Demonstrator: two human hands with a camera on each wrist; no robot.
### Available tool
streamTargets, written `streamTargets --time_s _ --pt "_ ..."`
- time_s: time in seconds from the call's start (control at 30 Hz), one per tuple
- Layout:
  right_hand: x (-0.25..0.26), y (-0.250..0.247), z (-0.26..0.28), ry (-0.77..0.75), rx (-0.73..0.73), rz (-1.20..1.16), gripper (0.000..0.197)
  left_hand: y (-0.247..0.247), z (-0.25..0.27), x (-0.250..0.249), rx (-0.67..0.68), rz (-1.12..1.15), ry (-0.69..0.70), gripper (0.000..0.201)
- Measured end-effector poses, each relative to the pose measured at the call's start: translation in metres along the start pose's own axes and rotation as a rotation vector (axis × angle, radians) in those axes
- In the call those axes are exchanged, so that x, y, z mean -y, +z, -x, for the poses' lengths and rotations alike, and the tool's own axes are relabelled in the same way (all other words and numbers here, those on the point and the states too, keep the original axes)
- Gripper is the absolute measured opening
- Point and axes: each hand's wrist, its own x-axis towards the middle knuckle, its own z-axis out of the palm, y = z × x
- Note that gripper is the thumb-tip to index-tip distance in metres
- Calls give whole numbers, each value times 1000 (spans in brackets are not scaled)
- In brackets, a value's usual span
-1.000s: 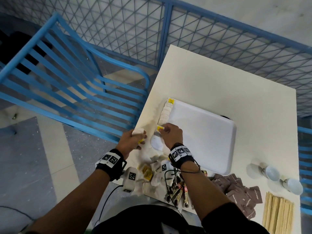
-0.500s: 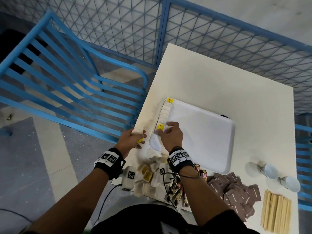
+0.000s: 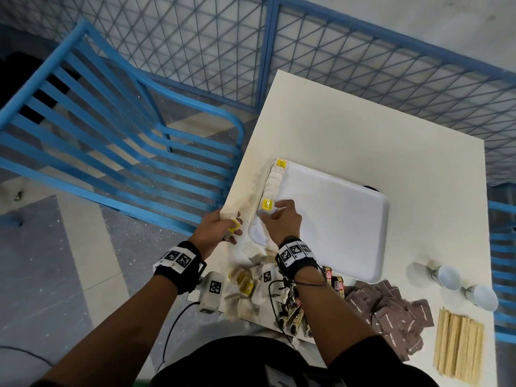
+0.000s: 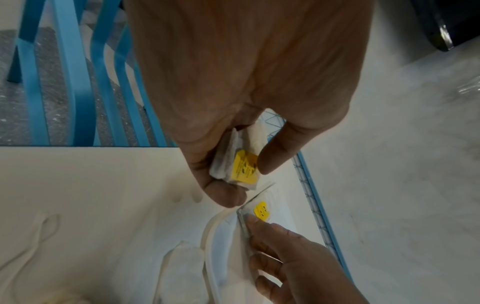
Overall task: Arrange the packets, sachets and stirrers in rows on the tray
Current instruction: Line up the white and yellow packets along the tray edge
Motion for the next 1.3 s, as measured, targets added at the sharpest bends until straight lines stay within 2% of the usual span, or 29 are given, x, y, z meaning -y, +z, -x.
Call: streamTargets --time_s 0.1,0.17,0.23,0.33,0.43,0.53,0.6,0.77,0.97,1.3 --pt "3 -4 4 -1 -42 -25 49 -1 -1 1 8 -63 38 15" --pt "8 -7 9 -41 -25 -58 35 0 0 0 28 -73 44 16" --pt "14 -8 12 -104 88 -98 21 2 -1 -1 50 -59 43 16" --pt "24 -8 17 -128 367 -183 28 7 0 -2 61 -45 55 16" --pt "26 -9 18 -162 470 -168 30 10 4 -4 67 -18 55 16" --pt "23 -15 19 -221 436 -101 14 10 8 -4 69 10 51 22" --pt "20 -19 19 -240 412 -86 7 8 8 -4 59 28 51 16" --pt "17 -26 21 -248 369 -82 9 6 9 -1 3 -21 37 24" --pt "17 -32 24 -243 313 -95 9 5 12 6 -87 -69 38 15" --pt "19 -38 29 -233 231 -223 8 5 20 14 -48 -184 103 18"
